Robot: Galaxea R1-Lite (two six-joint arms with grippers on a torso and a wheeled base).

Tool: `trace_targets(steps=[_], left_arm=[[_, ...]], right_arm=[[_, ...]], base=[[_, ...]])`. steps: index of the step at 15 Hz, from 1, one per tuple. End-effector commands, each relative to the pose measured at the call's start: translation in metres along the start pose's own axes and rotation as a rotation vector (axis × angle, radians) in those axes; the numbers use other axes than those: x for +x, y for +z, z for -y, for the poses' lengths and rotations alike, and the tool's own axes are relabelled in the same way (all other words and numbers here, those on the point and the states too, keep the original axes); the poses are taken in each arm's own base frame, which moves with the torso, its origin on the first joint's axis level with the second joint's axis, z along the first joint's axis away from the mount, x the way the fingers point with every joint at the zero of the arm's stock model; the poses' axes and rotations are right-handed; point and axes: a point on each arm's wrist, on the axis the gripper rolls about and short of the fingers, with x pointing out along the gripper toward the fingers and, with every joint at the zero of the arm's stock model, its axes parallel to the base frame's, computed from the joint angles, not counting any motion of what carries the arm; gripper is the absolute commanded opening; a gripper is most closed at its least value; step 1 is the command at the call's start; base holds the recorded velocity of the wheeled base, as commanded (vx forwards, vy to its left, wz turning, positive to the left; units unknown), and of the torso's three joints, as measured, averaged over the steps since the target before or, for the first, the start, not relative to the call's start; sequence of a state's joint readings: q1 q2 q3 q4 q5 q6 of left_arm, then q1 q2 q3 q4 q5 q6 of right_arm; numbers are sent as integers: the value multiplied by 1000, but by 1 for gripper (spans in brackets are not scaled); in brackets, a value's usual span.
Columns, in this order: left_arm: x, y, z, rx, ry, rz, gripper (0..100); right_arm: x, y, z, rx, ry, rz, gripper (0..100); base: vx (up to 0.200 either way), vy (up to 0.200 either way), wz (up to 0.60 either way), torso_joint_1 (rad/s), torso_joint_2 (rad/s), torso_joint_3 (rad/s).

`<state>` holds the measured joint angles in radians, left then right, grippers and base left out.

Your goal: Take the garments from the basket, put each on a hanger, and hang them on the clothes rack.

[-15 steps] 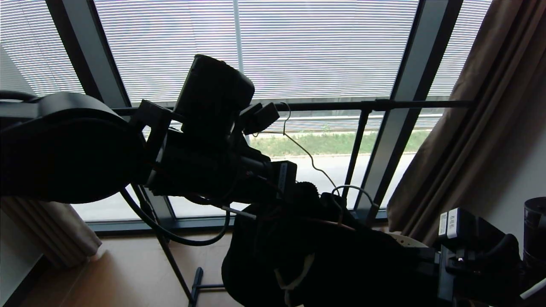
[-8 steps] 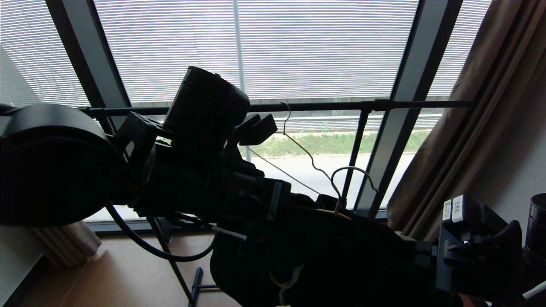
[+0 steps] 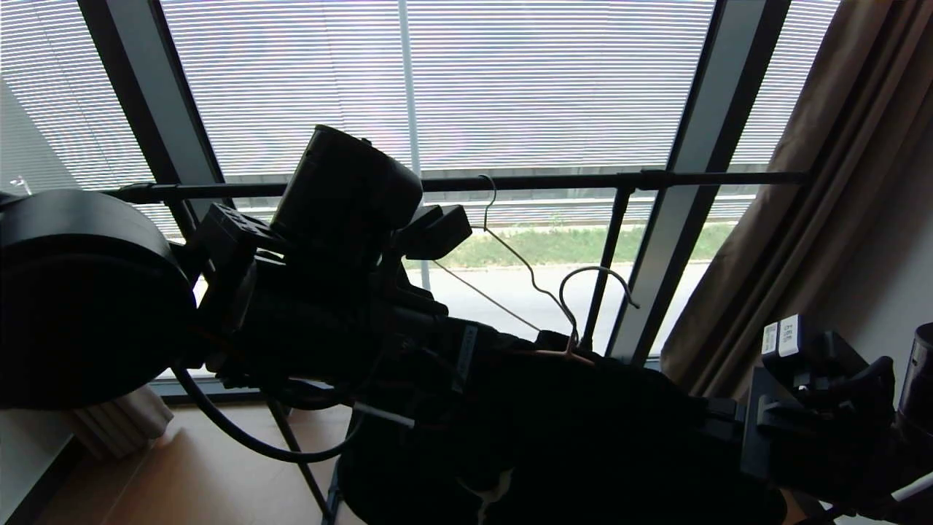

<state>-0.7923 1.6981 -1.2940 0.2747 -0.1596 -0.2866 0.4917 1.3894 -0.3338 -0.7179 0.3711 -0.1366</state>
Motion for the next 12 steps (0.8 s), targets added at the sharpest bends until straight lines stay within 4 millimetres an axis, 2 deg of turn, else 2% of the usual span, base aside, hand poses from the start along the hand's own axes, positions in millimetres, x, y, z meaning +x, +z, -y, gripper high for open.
trace_targets(steps=[1,5,9,10,12], left_arm=[[-8,1,2,3,-8,19,0],[-6,1,3,6,-15,23,0],[0,2,4,12,-25,38,0],[2,1,3,32,-22,30,100],[3,0,2,38,-19,27,100]], right_arm=[[5,-3,2,10,2,-11,0],[5,2,2,77,-2,69,0],[4,0,-3,67,43,104,0],[3,0,-4,66,45,106,0],[3,-1,-4,67,46,103,0]], base=[[0,0,0,0,0,0],[0,0,0,0,0,0],[0,0,0,0,0,0],[0,0,0,0,0,0],[0,0,0,0,0,0]])
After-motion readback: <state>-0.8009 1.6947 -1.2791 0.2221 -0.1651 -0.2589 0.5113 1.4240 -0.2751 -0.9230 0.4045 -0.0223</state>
